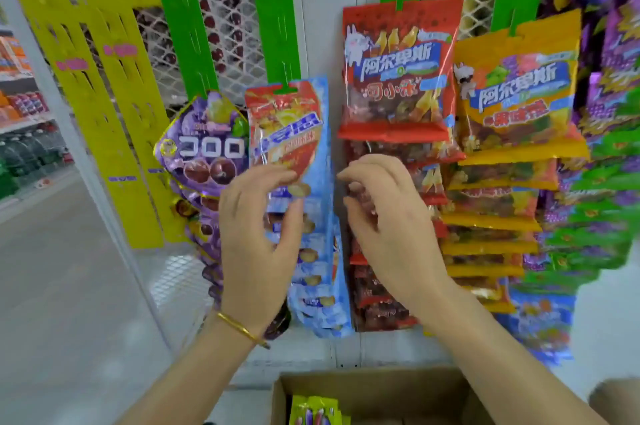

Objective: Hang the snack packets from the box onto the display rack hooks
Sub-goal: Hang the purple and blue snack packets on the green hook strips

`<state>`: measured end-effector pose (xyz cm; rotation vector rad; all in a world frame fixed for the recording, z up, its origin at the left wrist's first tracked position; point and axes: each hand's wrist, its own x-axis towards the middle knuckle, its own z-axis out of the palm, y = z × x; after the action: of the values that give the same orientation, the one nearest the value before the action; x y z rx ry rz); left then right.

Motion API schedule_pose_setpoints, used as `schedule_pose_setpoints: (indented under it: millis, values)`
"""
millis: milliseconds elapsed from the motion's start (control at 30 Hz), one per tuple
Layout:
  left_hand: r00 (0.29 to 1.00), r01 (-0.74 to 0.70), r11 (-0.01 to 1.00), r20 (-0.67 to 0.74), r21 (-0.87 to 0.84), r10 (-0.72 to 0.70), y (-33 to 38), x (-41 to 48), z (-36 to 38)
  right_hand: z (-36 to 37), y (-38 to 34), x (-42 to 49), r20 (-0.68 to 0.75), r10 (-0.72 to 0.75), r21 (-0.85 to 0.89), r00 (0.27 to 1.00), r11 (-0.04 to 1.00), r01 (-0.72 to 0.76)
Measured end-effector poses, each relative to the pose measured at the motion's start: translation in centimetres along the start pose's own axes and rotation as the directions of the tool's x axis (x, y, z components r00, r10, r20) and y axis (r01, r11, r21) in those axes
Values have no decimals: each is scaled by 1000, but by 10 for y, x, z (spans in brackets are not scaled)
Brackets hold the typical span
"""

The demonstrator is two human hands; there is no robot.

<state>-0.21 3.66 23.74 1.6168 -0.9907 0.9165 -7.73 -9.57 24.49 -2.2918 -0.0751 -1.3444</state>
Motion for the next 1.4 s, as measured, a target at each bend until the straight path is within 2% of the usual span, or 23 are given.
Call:
schedule_pose_setpoints:
  millis: [67,133,167,200,267,333,400,500,567,667,833,967,1067,1233,1333,1400]
  values:
    - [987,31,997,162,-72,-19,7,-55,6,-1,18,-42,152,83,61,985,994,-93]
    - [909,142,988,402,-63,-105,3,-111,16,6,46,-92,355,207,38,912,971,-236]
    - [837,211,977,522,-31,-164,-3,-137,22,13,63,-120,462,299,-7,835,943,-334]
    - [752,277,961,619,15,-227,-11,-161,28,21,81,-150,558,401,-67,727,894,-442]
    - [579,369,918,737,144,-349,-32,-201,41,40,120,-211,676,564,-197,475,759,-621]
    - [436,410,877,791,250,-429,-51,-230,54,61,152,-269,702,657,-318,275,635,-704]
    - [338,469,828,803,308,-490,-63,-244,64,81,171,-317,687,723,-432,72,486,-760]
    - [297,501,787,783,360,-547,-75,-255,73,104,181,-382,633,744,-568,-214,259,-781]
    - [272,506,769,775,389,-571,-81,-256,76,111,182,-418,570,742,-621,-352,109,-776]
    - [234,542,727,756,421,-612,-84,-257,80,119,183,-451,480,737,-586,-476,-134,-799]
    - [188,574,691,750,440,-634,-87,-263,82,132,181,-459,367,735,-482,-570,-373,-793]
    - [187,579,690,754,434,-630,-89,-265,79,142,180,-465,377,743,-372,-553,-426,-825]
    - [180,567,692,753,447,-633,-90,-266,78,148,179,-465,415,775,-381,-477,-328,-864]
    - [134,568,687,773,452,-620,-89,-268,83,114,186,-441,556,738,-173,-383,-348,-921]
    - [97,591,660,772,463,-628,-83,-268,90,84,189,-405,682,683,-34,-260,-325,-945]
    - [57,649,600,757,467,-651,-76,-265,97,68,187,-377,741,655,43,-150,-269,-962]
